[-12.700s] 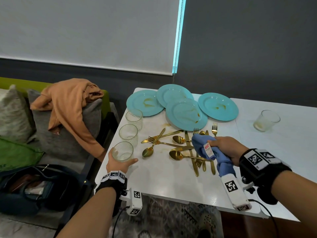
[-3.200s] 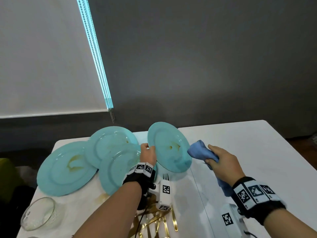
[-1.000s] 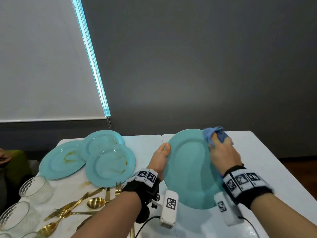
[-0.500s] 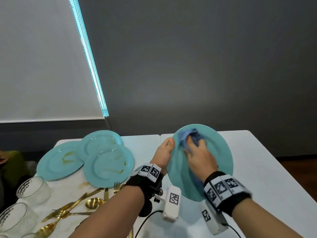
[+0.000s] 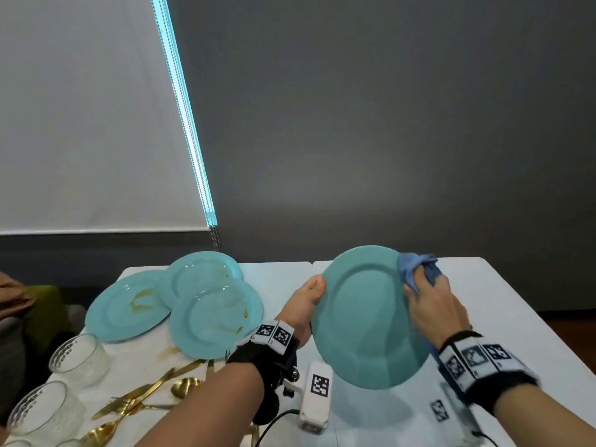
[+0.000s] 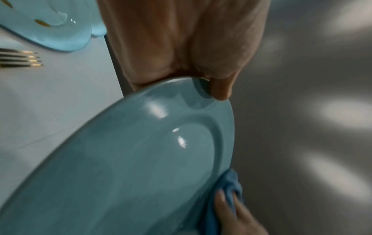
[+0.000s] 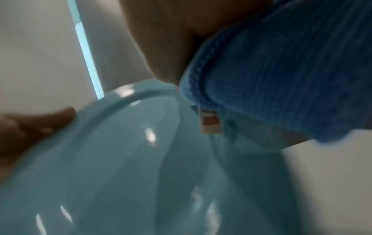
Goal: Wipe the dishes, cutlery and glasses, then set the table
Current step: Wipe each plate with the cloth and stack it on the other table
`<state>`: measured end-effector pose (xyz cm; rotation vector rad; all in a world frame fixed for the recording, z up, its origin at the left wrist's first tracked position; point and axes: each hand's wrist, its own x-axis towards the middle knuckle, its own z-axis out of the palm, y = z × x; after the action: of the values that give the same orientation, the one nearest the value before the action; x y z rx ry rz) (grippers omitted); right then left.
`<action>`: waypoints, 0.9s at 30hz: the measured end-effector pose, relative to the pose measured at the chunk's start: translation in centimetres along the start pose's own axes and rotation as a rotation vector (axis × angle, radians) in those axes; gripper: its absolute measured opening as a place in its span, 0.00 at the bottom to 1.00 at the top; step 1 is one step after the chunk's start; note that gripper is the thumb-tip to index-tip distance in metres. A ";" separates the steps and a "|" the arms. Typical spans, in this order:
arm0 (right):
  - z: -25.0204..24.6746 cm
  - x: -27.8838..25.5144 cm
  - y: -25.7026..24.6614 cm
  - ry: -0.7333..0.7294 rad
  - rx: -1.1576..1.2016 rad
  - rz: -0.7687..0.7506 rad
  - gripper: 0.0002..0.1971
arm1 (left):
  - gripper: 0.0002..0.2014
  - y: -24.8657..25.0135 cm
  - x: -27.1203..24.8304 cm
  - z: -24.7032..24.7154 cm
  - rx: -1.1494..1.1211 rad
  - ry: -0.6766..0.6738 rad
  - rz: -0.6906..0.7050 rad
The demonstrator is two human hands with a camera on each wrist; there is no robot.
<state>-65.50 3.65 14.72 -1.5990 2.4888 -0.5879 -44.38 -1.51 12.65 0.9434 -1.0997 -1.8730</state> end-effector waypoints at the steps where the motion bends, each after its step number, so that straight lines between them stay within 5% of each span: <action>1: 0.1 -0.1 -1.4 0.027 0.040 -0.004 0.25 | 0.13 -0.2 0.0 0.5 0.007 -0.026 -0.019; 8: 3.0 -4.1 -4.7 -0.167 -0.110 -0.437 0.25 | 0.14 -0.7 -0.1 0.5 -0.127 -0.019 -0.022; 10: 2.1 -2.7 -3.8 -0.118 -0.173 -0.301 0.30 | 0.15 -0.9 -0.2 -0.2 -0.134 -0.001 -0.012; 13: 0.9 -0.6 -2.2 0.102 0.056 0.031 0.30 | 0.14 -0.8 -0.6 -0.5 -0.109 0.013 -0.017; 15: 1.2 -0.4 -2.3 0.142 0.127 0.115 0.28 | 0.14 -0.9 -0.7 -0.2 -0.092 0.006 -0.040; 23: 5.4 -4.7 -5.3 -0.045 0.139 -0.355 0.26 | 0.18 -0.9 0.4 1.5 -0.184 0.029 -0.070; 27: 5.2 -6.7 -1.5 -0.327 -0.039 -0.628 0.24 | 0.15 -0.1 1.0 0.6 -0.173 0.063 0.008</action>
<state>-59.79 7.76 9.88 -2.2834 1.7624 -0.2954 -45.35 -2.17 12.55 0.8912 -0.8867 -1.8850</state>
